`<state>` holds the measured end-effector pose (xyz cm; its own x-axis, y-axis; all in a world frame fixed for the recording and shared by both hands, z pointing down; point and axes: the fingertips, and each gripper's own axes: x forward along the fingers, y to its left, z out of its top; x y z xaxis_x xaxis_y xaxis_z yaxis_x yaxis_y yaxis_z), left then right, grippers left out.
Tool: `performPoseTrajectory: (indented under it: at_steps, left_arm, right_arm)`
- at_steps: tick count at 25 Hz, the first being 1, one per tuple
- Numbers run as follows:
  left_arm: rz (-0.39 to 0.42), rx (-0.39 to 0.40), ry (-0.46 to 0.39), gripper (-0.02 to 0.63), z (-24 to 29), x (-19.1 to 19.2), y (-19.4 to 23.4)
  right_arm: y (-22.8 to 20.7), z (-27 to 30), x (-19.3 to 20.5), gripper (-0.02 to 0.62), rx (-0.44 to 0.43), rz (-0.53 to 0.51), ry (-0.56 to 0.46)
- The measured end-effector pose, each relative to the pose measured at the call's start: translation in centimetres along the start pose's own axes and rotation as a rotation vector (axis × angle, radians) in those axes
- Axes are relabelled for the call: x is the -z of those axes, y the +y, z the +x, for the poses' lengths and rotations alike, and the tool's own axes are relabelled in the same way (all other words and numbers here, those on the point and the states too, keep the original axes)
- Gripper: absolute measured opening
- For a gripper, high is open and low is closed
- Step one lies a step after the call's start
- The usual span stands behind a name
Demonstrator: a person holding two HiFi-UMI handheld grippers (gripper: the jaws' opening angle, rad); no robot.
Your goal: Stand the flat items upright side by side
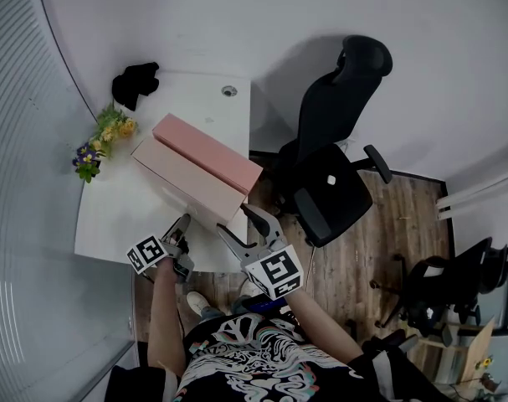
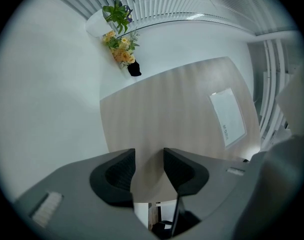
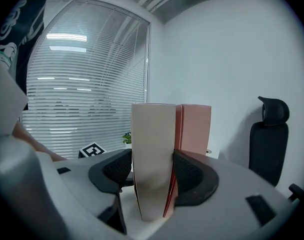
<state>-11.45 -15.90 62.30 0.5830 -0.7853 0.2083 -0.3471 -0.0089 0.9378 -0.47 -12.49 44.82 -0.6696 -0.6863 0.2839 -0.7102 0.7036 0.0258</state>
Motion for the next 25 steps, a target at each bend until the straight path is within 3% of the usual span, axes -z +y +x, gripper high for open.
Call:
performPoseTrajectory:
  at_steps: [15,20,25]
  left_arm:
    - [0.034,0.004,0.026,0.161,-0.1,0.4,-0.6]
    - [0.108,0.020,0.018,0.161,-0.8,-0.3,-2.1]
    - [0.244,0.022,-0.012,0.160,-2.3,-1.2,-4.4]
  right_arm:
    - [-0.9,-1.0,0.1,0.250,0.072,0.000,-0.001]
    - [-1.2,-1.4,0.0,0.249,0.111,0.017,-0.007]
    - [-1.4,-3.0,0.0,0.220,0.174,0.048,-0.020]
